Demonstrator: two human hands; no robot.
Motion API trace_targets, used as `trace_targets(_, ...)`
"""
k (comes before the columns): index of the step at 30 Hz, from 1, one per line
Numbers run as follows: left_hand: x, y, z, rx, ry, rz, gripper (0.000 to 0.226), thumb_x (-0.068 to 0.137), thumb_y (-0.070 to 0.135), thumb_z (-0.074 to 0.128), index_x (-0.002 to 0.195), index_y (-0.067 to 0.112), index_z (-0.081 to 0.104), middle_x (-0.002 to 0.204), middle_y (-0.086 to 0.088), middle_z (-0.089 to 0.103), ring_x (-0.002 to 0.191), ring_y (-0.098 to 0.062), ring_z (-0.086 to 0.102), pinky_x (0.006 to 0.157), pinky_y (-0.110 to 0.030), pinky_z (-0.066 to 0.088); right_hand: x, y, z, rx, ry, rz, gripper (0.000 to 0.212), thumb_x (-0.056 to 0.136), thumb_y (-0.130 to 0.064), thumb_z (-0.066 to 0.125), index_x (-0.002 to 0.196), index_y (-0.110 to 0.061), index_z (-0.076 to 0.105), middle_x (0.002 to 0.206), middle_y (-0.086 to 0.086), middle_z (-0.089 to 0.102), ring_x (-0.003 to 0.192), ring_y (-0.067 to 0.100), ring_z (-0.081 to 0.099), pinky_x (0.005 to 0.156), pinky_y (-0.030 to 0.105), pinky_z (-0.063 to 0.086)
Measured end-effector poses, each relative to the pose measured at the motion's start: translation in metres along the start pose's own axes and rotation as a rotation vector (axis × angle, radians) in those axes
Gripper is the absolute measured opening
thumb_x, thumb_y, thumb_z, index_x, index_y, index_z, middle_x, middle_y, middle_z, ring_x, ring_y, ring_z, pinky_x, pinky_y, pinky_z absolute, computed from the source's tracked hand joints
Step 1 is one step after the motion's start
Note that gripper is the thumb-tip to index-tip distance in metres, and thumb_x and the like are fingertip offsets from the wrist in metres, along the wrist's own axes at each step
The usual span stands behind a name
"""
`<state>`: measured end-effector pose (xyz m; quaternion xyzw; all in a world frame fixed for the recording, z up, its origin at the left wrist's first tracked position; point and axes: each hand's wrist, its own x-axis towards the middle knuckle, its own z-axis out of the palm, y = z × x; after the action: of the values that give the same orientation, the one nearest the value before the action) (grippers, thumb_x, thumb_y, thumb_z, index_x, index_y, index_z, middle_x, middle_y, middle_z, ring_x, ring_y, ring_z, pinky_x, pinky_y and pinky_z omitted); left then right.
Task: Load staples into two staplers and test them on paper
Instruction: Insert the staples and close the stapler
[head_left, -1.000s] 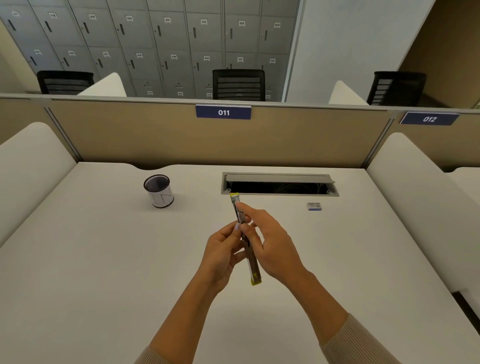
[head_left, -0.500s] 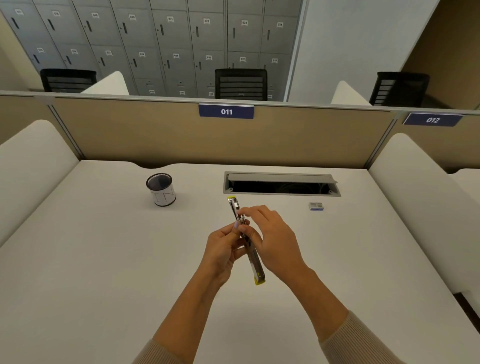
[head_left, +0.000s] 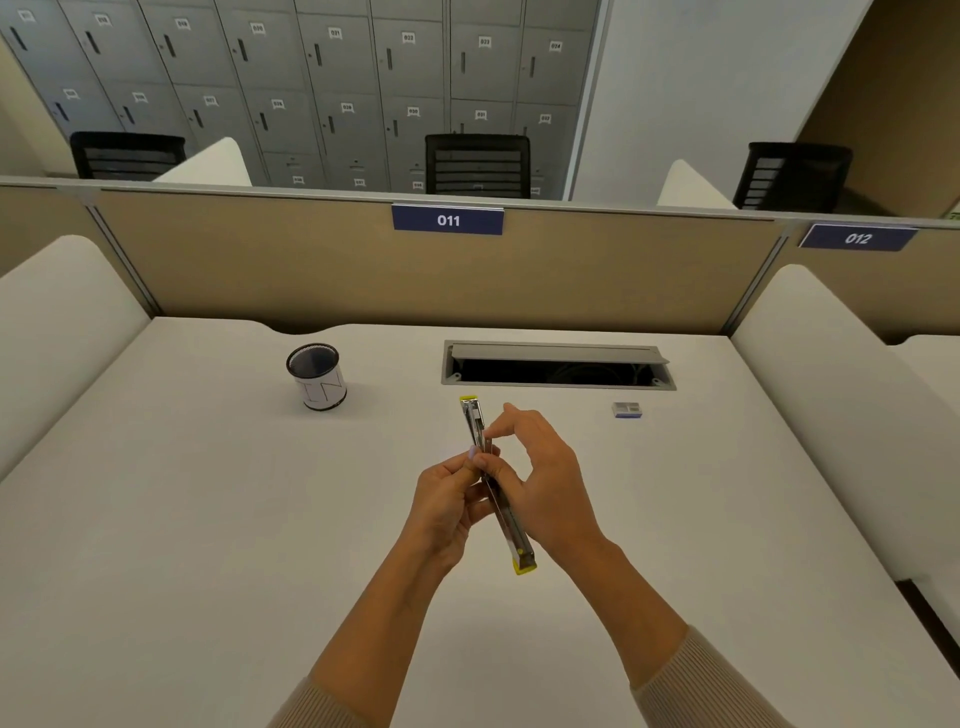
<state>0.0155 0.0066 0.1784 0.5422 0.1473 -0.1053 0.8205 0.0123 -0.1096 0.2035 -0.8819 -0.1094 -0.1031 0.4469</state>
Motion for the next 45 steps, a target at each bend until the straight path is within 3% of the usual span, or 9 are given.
trace_targets(3,0.001,0.000,0.000,-0.001,-0.001,-0.004,0.037,0.098,0.023,0.050,0.077,0.019,0.081,0.073,-0.005,0.073,0.068,-0.020,0.071,0.058,-0.028,0.058,0.001,-0.003,-0.002,0.000,-0.007,0.031,0.018,0.089,-0.030,0.068,0.103,-0.019,0.064,0.126,-0.001,0.064,0.134,0.019,0.047,0.122,0.044,0.018)
trace_targets(8,0.002,0.002,-0.002,-0.008,-0.021,0.011,0.037,0.099,0.020,0.051,0.078,0.018,0.081,0.073,-0.005,0.072,0.067,-0.019,0.070,0.058,-0.027,0.058,0.008,-0.008,-0.008,0.042,-0.061,0.071,0.028,0.089,-0.032,0.069,0.114,-0.023,0.061,0.123,-0.006,0.064,0.120,0.016,0.055,0.109,0.046,0.041)
trace_targets(12,0.003,0.005,-0.003,-0.006,-0.083,0.013,0.033,0.098,0.022,0.050,0.084,0.018,0.080,0.080,-0.008,0.071,0.073,-0.020,0.071,0.060,-0.030,0.058,0.011,-0.009,-0.008,-0.006,-0.109,0.071,0.036,0.092,-0.033,0.064,0.127,-0.026,0.058,0.128,-0.007,0.060,0.119,0.013,0.053,0.110,0.045,0.041)
trace_targets(16,0.001,0.004,-0.003,-0.028,-0.113,0.013,0.030,0.100,0.029,0.046,0.100,0.019,0.074,0.082,-0.006,0.071,0.075,-0.020,0.071,0.063,-0.035,0.058,0.010,-0.005,-0.008,-0.001,-0.119,0.071,0.032,0.095,-0.035,0.059,0.125,-0.024,0.062,0.126,-0.005,0.061,0.114,0.009,0.055,0.104,0.032,0.047)
trace_targets(19,0.002,0.004,-0.002,0.011,-0.088,0.032,0.032,0.102,0.031,0.042,0.109,0.014,0.069,0.080,-0.003,0.067,0.065,-0.014,0.067,0.063,-0.033,0.058,0.009,-0.002,-0.006,0.005,-0.122,0.076,0.032,0.094,-0.035,0.060,0.124,-0.024,0.061,0.126,-0.006,0.060,0.109,0.004,0.053,0.093,0.009,0.042)
trace_targets(23,0.005,0.006,0.005,0.105,0.009,0.062,0.036,0.100,0.043,0.042,0.099,0.016,0.066,0.058,0.002,0.056,0.045,-0.007,0.052,0.049,-0.024,0.052,0.004,-0.002,0.002,0.061,-0.086,0.108,0.037,0.092,-0.036,0.063,0.127,-0.026,0.059,0.129,-0.007,0.059,0.113,0.003,0.052,0.089,0.001,0.034)
trace_targets(31,0.007,0.004,0.005,0.054,0.062,0.016,0.043,0.095,0.051,0.046,0.083,0.015,0.065,0.056,0.001,0.055,0.041,-0.008,0.049,0.039,-0.021,0.045,-0.006,-0.005,0.007,0.025,-0.034,0.094,0.045,0.092,-0.040,0.061,0.134,-0.027,0.055,0.135,-0.007,0.055,0.121,0.010,0.053,0.106,0.033,0.045)
trace_targets(37,0.005,0.000,0.005,-0.016,0.074,-0.021,0.041,0.095,0.050,0.049,0.082,0.015,0.065,0.057,0.002,0.058,0.041,-0.009,0.050,0.038,-0.021,0.043,-0.009,-0.007,0.010,0.076,-0.017,0.110,0.036,0.090,-0.035,0.066,0.123,-0.024,0.062,0.126,-0.007,0.060,0.111,0.003,0.053,0.092,0.004,0.036)
trace_targets(45,0.003,-0.003,0.007,-0.083,0.094,-0.044,0.038,0.096,0.047,0.051,0.087,0.012,0.065,0.061,-0.002,0.058,0.040,-0.011,0.050,0.036,-0.022,0.043,-0.007,-0.008,0.007,0.092,0.014,0.074,0.024,0.087,-0.027,0.072,0.108,-0.019,0.066,0.111,-0.009,0.060,0.097,-0.005,0.052,0.084,-0.004,0.035)
